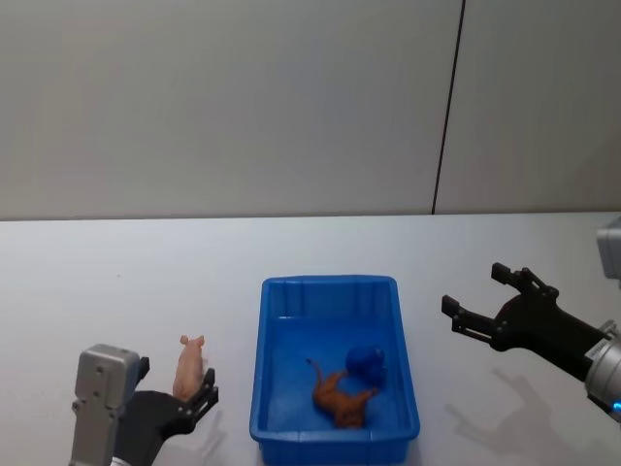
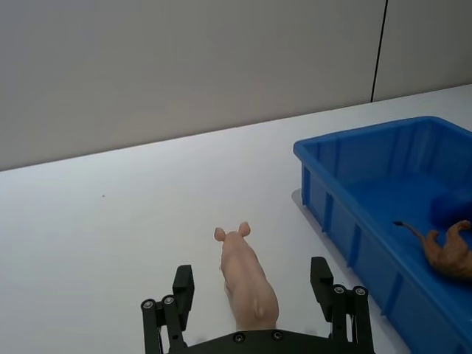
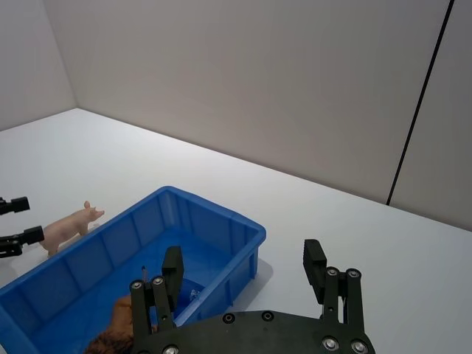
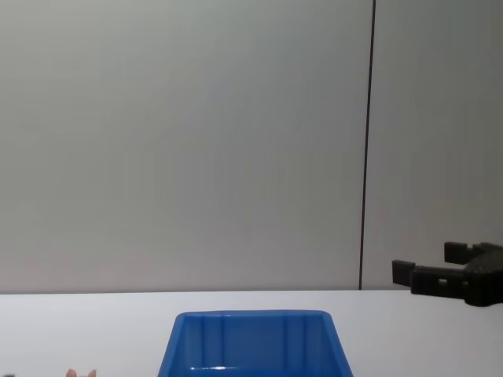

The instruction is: Pick up the two dolls from the table and place them into the box.

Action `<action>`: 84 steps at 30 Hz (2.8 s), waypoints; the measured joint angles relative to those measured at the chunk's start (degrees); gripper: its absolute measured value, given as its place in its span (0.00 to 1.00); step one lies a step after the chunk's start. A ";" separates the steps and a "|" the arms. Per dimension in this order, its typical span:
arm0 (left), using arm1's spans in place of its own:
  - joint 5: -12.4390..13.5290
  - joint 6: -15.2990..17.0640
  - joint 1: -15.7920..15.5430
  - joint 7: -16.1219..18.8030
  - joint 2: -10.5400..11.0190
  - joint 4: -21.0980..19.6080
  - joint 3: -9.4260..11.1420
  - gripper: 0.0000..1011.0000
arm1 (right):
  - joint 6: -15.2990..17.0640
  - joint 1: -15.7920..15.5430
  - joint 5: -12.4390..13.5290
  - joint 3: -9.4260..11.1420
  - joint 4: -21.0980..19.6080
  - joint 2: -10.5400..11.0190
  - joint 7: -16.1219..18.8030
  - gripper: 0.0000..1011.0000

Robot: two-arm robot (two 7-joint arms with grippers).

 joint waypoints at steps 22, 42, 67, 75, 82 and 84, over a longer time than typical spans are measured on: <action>-2.79 -3.37 -3.99 -8.26 -3.55 11.92 -1.23 0.76 | 0.00 0.00 0.01 0.00 0.00 0.02 0.01 0.99; -1.76 -2.12 -6.82 -12.62 -4.97 14.57 -2.38 0.39 | 0.00 0.00 0.01 0.00 0.01 0.02 0.01 0.99; 8.44 -0.63 -13.10 -21.26 -9.24 6.49 -1.25 0.41 | 0.00 0.00 0.01 0.00 0.01 0.02 0.01 0.99; 10.53 0.39 -14.34 -23.22 -10.87 5.32 -0.30 0.65 | 0.01 0.00 0.00 0.00 0.01 0.02 0.01 0.99; 11.56 0.63 -14.54 -23.58 -11.38 4.44 0.07 0.86 | 0.00 0.00 0.01 0.00 0.01 0.02 0.01 0.99; 11.86 0.61 -14.54 -23.58 -11.48 4.17 0.16 0.92 | 0.01 0.00 0.00 -0.01 0.01 0.02 0.01 0.99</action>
